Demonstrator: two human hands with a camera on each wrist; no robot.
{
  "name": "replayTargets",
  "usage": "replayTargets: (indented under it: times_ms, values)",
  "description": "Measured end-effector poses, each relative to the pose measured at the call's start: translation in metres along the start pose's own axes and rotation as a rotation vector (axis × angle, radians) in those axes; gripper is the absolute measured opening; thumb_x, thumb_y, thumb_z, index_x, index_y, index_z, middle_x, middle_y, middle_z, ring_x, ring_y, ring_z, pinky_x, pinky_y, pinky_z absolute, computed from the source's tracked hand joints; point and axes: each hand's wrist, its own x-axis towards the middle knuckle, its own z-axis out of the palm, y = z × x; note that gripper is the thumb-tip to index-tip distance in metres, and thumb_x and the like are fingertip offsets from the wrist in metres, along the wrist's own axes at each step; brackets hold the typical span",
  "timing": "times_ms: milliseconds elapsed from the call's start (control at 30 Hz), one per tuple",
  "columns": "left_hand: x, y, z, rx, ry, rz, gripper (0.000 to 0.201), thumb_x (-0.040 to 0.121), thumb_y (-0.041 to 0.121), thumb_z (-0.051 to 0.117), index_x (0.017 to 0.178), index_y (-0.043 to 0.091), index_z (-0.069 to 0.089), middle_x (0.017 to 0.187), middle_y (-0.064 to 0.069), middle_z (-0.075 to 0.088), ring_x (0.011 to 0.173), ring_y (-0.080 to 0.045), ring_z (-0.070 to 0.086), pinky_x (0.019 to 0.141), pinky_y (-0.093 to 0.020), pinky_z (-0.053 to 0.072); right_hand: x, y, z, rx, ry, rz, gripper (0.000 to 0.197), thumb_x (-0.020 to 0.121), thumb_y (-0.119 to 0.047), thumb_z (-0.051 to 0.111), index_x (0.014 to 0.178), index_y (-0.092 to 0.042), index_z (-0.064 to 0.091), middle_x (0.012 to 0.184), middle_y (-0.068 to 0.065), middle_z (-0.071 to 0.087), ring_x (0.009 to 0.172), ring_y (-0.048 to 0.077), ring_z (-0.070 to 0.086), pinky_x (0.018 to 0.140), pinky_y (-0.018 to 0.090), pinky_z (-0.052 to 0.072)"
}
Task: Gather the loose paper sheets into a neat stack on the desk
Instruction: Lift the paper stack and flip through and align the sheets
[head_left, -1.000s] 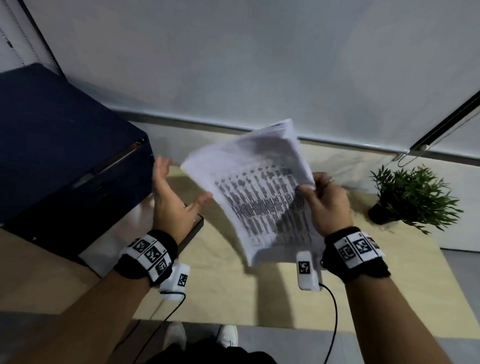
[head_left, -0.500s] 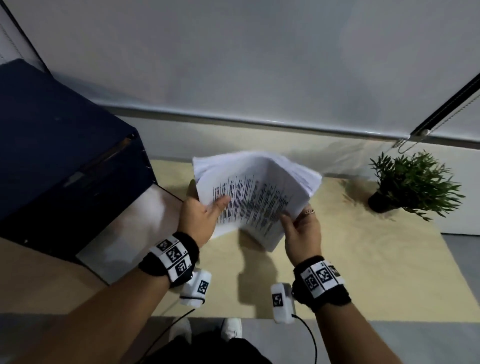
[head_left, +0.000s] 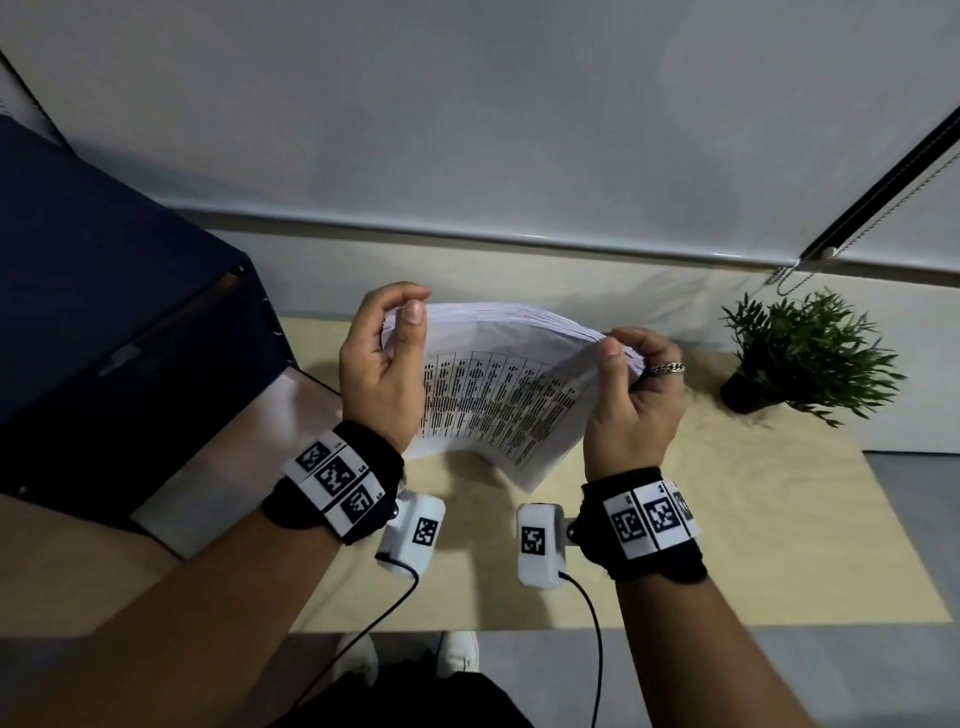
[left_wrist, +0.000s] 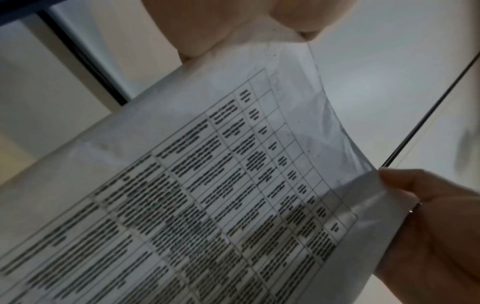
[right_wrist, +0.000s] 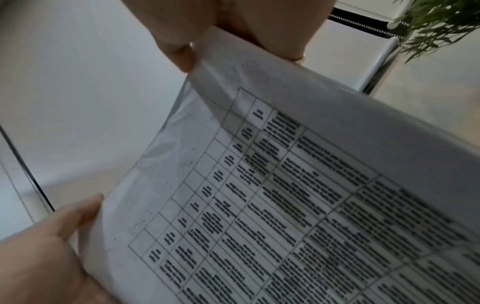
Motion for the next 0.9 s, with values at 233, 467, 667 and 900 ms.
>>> replayTargets:
  times_ms: [233, 467, 667, 900]
  values:
    - [0.010, -0.008, -0.003, -0.154, -0.147, -0.137, 0.041, 0.092, 0.045, 0.058, 0.119, 0.015, 0.054, 0.105, -0.005, 0.061, 0.096, -0.014, 0.058, 0.087, -0.029, 0.048, 0.001, 0.006, -0.001, 0.206, 0.000, 0.141, 0.028, 0.092, -0.032, 0.054, 0.114, -0.015, 0.054, 0.105, 0.009, 0.067, 0.098, 0.018, 0.062, 0.093, 0.034, 0.049]
    - [0.014, -0.022, -0.016, -0.141, -0.334, -0.256, 0.058, 0.061, 0.041, 0.080, 0.106, 0.015, 0.054, 0.097, 0.008, 0.062, 0.090, -0.004, 0.062, 0.082, -0.016, 0.049, -0.002, 0.021, -0.008, 0.130, -0.138, 0.268, 0.073, 0.072, -0.028, 0.082, 0.128, -0.001, 0.044, 0.116, 0.017, 0.063, 0.102, 0.018, 0.064, 0.093, 0.033, 0.053]
    - [0.001, -0.042, -0.019, 0.026, -0.395, -0.390, 0.051, 0.071, 0.034, 0.081, 0.110, 0.005, 0.067, 0.102, -0.008, 0.075, 0.095, -0.011, 0.070, 0.091, -0.031, 0.054, -0.001, 0.036, -0.010, 0.020, -0.197, 0.332, 0.028, 0.070, 0.001, 0.081, 0.096, 0.005, 0.070, 0.077, -0.003, 0.076, 0.070, 0.009, 0.067, 0.069, 0.026, 0.055]
    - [-0.014, -0.042, -0.018, 0.136, -0.283, -0.396, 0.023, 0.079, 0.020, 0.077, 0.100, 0.014, 0.068, 0.086, 0.015, 0.070, 0.075, 0.014, 0.064, 0.070, -0.010, 0.048, -0.011, 0.033, -0.011, -0.065, -0.160, 0.343, 0.025, 0.070, 0.003, 0.081, 0.091, 0.000, 0.068, 0.070, -0.001, 0.070, 0.058, -0.001, 0.061, 0.064, 0.024, 0.052]
